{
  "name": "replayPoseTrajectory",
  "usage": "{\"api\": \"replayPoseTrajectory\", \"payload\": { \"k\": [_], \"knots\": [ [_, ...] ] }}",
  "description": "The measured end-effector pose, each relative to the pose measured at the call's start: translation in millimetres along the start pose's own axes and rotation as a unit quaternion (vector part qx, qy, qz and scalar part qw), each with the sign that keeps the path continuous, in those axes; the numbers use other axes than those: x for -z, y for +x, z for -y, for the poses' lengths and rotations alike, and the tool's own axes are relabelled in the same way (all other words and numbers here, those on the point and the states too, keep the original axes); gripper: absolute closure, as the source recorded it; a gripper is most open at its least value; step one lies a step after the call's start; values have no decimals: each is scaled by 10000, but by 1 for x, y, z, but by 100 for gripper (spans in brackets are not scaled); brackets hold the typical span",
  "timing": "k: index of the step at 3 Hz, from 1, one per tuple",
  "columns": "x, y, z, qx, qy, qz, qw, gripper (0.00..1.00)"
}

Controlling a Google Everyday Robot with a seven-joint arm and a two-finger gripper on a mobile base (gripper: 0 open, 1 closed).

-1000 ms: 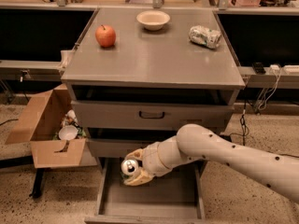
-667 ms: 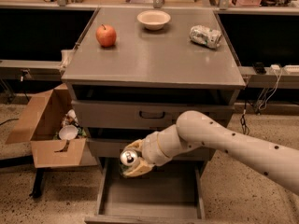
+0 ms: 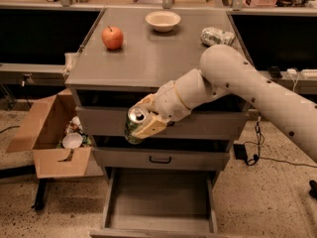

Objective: Pick green can from bottom drawer and place on counter

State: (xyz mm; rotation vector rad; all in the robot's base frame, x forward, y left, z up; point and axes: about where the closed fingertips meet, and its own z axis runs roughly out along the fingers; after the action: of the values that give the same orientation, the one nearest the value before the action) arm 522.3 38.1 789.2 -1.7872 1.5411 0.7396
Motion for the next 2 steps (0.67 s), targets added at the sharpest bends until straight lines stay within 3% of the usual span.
{"api": "replayPoseTrajectory", "payload": {
  "k": [1,2],
  "knots": [
    [0,0,0,0,0,0,10000,100],
    [23,-27,8,71,-14,100,9999,100]
  ]
}}
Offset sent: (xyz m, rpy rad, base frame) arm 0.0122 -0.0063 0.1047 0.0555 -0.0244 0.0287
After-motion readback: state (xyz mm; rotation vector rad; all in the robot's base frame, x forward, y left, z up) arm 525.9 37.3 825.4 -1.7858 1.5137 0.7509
